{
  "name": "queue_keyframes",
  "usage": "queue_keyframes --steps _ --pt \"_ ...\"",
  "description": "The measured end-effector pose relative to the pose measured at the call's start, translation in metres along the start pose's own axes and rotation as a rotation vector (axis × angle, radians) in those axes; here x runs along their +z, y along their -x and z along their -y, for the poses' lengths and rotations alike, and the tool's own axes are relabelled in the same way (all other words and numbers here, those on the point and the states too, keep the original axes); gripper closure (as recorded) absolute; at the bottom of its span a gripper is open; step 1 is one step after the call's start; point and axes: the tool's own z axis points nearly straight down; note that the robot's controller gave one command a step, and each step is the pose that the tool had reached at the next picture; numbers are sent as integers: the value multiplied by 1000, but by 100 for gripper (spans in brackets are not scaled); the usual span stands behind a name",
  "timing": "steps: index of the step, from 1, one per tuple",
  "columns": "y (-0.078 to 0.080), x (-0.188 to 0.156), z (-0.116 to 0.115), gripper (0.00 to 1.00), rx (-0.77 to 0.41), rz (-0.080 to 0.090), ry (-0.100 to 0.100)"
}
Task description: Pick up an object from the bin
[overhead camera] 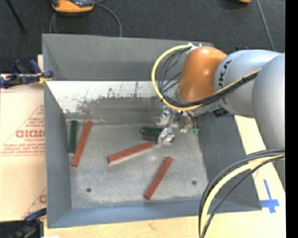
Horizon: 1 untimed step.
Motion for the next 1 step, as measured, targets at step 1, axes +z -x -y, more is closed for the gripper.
queue_keyframes --steps 1 --pt "8 -192 -10 100 -28 -3 0"
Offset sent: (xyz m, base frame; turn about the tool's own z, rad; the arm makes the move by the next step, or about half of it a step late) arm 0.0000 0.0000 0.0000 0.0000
